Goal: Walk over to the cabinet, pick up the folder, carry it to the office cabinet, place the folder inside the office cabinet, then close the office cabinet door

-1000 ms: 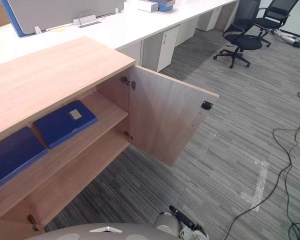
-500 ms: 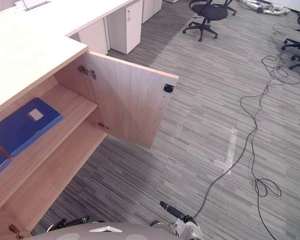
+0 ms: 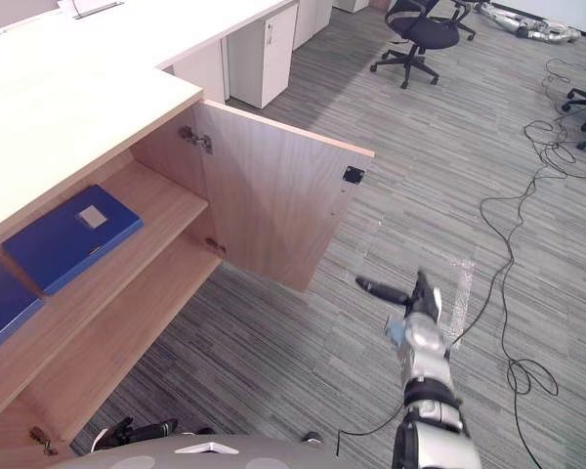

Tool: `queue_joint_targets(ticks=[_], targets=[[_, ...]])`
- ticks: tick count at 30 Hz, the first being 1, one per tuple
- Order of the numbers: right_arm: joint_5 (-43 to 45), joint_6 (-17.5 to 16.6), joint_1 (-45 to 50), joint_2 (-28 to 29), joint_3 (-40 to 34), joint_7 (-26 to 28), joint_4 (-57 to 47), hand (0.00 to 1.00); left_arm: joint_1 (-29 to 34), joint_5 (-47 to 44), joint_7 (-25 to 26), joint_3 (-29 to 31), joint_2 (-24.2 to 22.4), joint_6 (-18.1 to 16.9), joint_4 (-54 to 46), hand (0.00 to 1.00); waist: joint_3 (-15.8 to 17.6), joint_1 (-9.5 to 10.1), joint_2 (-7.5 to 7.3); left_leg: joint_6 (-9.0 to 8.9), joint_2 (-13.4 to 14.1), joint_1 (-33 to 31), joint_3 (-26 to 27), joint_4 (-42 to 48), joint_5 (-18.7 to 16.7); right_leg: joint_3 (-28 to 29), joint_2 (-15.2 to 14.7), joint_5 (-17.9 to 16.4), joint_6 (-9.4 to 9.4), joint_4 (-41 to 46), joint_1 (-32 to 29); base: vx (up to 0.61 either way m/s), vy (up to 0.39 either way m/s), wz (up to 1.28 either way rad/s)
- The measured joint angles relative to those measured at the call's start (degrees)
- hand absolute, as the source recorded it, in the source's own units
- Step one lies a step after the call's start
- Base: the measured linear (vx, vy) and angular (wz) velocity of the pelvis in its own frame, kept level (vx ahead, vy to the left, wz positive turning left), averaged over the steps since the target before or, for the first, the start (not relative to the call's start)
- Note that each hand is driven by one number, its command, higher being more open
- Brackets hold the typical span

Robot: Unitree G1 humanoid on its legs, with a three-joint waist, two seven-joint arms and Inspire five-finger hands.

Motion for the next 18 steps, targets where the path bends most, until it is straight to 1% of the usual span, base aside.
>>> queue_joint_targets(ticks=[2, 6, 10, 12, 14, 18], targets=[[0.0, -0.8, -3.3, -2.3, 2.8, 0.0, -0.1, 1.0, 0.0, 0.0, -0.1, -0.5, 0.1, -0.2, -0.4, 1.0, 0.0, 0.97, 0.08, 0.09, -0.3, -0.5, -0.8, 0.0, 0.1, 0.0, -0.1, 0.3, 0.29, -0.6, -0.1, -0.1, -0.027, 0.06], [0.1, -1.0, -7.8, -4.3, 8.1, 0.7, 0.5, 1.0, 0.1, -0.1, -0.5, -0.5, 0.1, -1.0, -0.4, 1.0, 0.2, 1.23, 0.29, 0.84, -0.7, -1.9, -3.2, 0.1, 0.6, -1.0, -0.3, 0.3, 0.31, -0.8, -0.4, -0.08, -0.03, 0.22], [0.1, -1.0, -14.4, -7.2, 14.3, 2.3, 4.2, 1.0, 0.1, -0.2, -1.0, -0.6, -0.5, -1.2, -0.9, 1.0, 1.0, 2.5, 1.34, 1.59, -1.4, -2.1, -4.0, 0.1, 1.1, -1.4, -0.9, 0.8, 0.47, -0.8, -0.2, -0.09, 0.003, 0.1], [0.1, -0.9, -18.5, -8.7, 16.4, 2.9, 7.4, 1.0, 0.2, -0.8, -1.1, -0.7, -0.5, -1.2, -1.0, 1.0, 1.1, 2.61, 1.55, 1.99, -2.0, -2.9, -4.9, 0.1, 1.5, -2.0, -1.3, 1.1, 0.53, -0.8, -0.4, -0.07, 0.023, 0.19], [0.4, -0.8, -22.4, -9.9, 16.8, 3.1, 10.2, 1.0, 0.3, -2.0, -1.2, -0.7, -0.5, -1.2, -1.4, 1.0, 2.3, 2.72, 1.59, 2.35, -2.4, -3.2, -5.4, 0.1, 1.9, -2.3, -1.7, 1.8, 0.44, -1.2, -0.4, -0.05, 0.027, 0.16], [1.3, -0.7, -26.7, -11.9, 17.5, 3.1, 13.1, 1.0, 0.3, -2.3, -1.2, -0.5, -0.6, -1.3, -1.6, 1.0, 3.7, 2.73, 1.71, 2.9, -3.2, -3.6, -5.8, 0.1, 2.3, -2.5, -2.4, 2.3, 0.62, -1.4, -0.4, -0.04, 0.027, 0.07]])
